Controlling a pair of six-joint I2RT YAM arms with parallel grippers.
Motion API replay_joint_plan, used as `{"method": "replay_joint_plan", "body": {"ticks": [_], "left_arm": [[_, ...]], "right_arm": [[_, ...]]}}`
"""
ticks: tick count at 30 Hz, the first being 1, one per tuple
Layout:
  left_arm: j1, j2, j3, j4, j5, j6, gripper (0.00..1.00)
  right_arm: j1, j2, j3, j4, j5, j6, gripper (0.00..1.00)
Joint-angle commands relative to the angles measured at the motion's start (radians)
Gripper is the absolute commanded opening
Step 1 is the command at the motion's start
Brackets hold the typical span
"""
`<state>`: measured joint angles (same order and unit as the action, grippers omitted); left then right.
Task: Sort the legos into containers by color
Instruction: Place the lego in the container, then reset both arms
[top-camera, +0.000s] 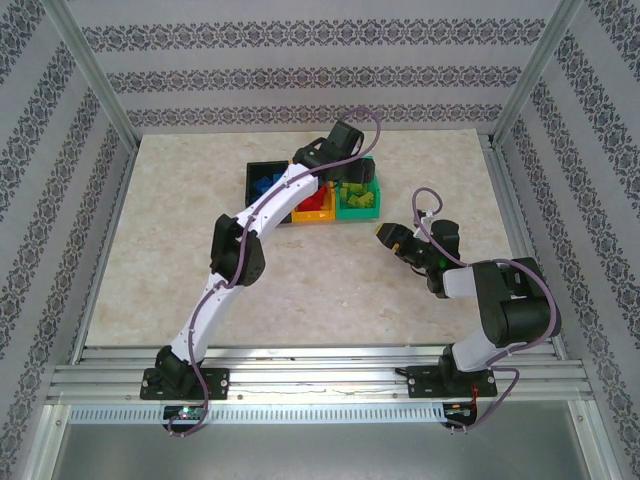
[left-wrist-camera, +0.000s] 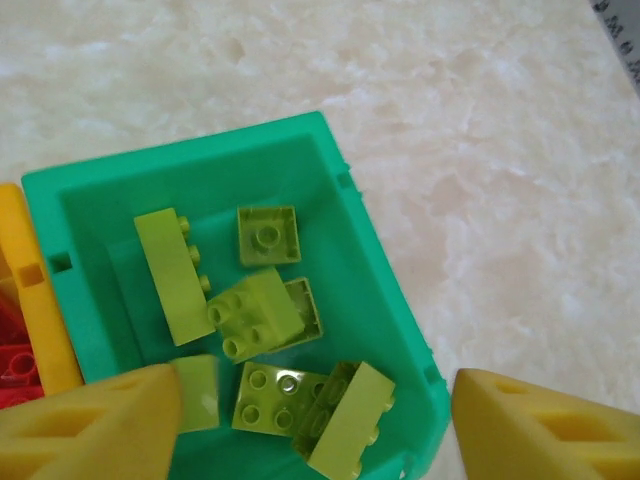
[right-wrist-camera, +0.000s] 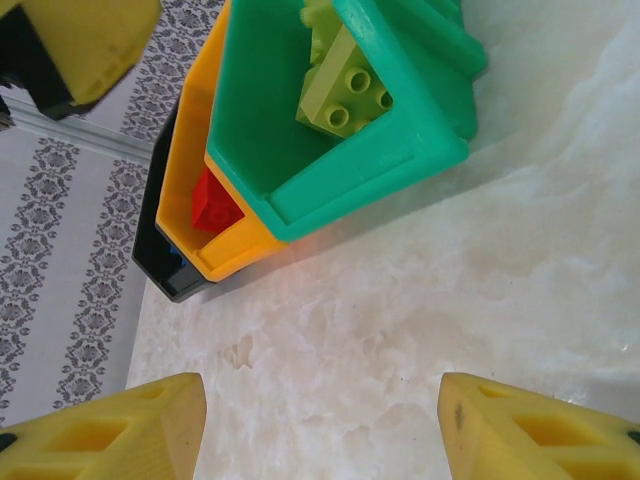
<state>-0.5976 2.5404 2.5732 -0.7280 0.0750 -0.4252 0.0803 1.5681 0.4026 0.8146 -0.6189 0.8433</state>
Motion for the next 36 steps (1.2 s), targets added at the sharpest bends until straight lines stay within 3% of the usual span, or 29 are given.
{"method": "replay_joint_plan", "body": {"ticks": [1,5,13,16,24,31,36], "left_arm": [[0.004,-0.030,0.025,-0.079,0.011,0.006,0.81],[-0.015,-0.157,-0.176,-0.034,-0.021,0.030,0.82],[-0.037,-0.605,-0.976,0.431,-0.075,-0.058,0.82],[-0.036,-0.742,-1.184,0.519,-0.109,-0.079,0.82],[-0.004,-1.063,-1.566,0.499,-0.197,-0.110,0.83],[0.102,-1.397,-1.856,0.415,-0.208,-0.142,0.83],[0.196,-1.607,-1.976,0.370,-0.218,-0.133,0.97]], "right_arm": [[-0.010,0.004,-0.012,0.041,-0.014,0.008,0.63],[-0.011,0.010,-0.011,0.049,-0.019,0.013,0.63],[-0.009,0.024,-0.013,0.074,-0.031,0.028,0.63],[-0.007,0.030,-0.012,0.074,-0.028,0.025,0.63],[0.014,0.033,-0.007,0.067,-0.021,0.013,0.63],[0.038,0.020,0.014,0.004,0.011,-0.044,0.62],[0.042,-0.006,0.024,-0.053,0.048,-0.099,0.62]]}}
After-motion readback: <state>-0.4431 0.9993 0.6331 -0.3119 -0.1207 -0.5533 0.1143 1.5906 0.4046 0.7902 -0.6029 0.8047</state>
